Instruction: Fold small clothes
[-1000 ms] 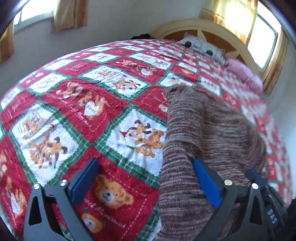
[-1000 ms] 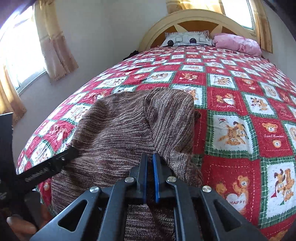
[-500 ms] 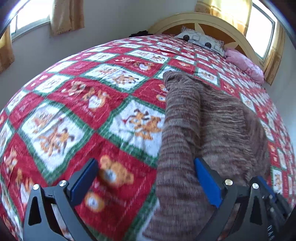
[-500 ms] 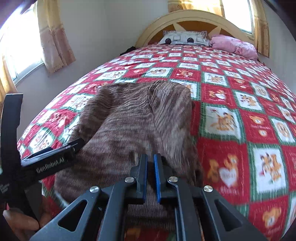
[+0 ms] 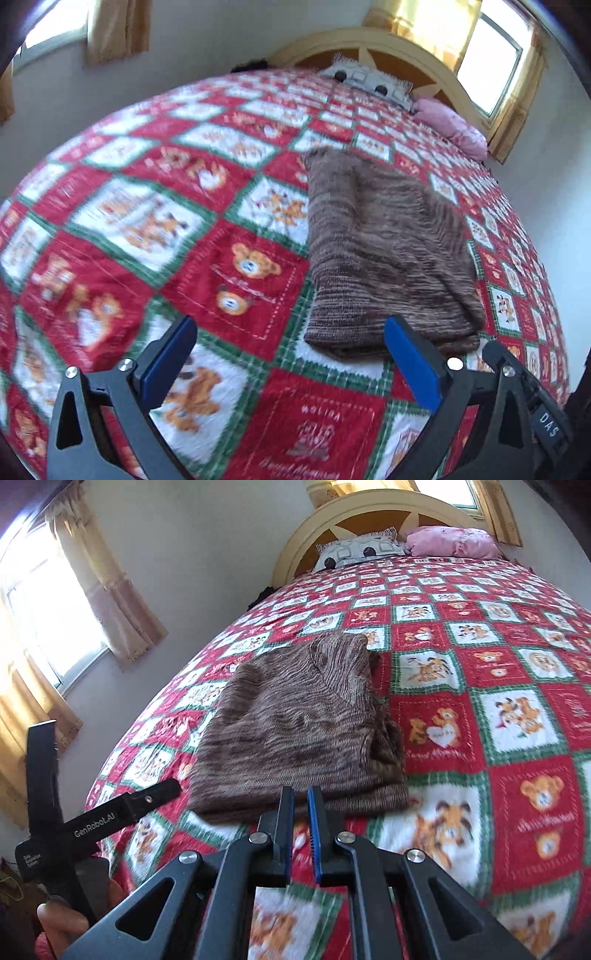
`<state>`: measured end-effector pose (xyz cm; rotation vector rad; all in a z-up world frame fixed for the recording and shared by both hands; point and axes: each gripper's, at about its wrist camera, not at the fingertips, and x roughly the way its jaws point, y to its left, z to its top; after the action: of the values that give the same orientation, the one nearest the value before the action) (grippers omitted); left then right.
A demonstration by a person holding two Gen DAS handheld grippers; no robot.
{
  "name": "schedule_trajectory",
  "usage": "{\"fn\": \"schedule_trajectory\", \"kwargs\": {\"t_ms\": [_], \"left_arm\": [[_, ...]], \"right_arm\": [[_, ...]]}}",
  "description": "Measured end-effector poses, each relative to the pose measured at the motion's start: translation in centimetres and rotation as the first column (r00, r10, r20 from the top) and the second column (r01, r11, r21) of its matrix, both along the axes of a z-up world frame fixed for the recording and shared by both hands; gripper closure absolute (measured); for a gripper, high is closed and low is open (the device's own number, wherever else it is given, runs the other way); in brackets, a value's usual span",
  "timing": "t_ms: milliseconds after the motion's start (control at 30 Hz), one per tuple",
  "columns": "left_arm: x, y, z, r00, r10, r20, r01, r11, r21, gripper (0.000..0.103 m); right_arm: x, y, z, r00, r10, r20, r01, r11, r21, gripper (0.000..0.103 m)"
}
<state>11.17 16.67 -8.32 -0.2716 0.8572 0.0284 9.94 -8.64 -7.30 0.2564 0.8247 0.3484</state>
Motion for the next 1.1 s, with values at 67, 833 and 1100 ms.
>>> {"fn": "schedule_trajectory", "kwargs": {"t_ms": [67, 833, 1100], "left_arm": [[-0.9, -0.6, 1.2, 0.999, -0.008, 0.039, 0.006, 0.999, 0.049, 0.0], [-8.7, -5.4, 10.2, 0.94, -0.064, 0.336, -0.018, 0.972, 0.236, 0.0], [-10.0, -6.4, 11.1, 0.934, -0.082, 0.349, -0.012, 0.966, 0.259, 0.0]], "right_arm": [[-1.0, 0.1, 0.9, 1.0, 0.004, 0.002, -0.004, 1.0, 0.004, 0.095], [-14.3, -2.2, 13.1, 0.852, -0.224, 0.474, 0.286, 0.956, -0.063, 0.032], [-15.1, -2.7, 12.9, 0.85, -0.248, 0.465, 0.305, 0.951, -0.049, 0.032]]}}
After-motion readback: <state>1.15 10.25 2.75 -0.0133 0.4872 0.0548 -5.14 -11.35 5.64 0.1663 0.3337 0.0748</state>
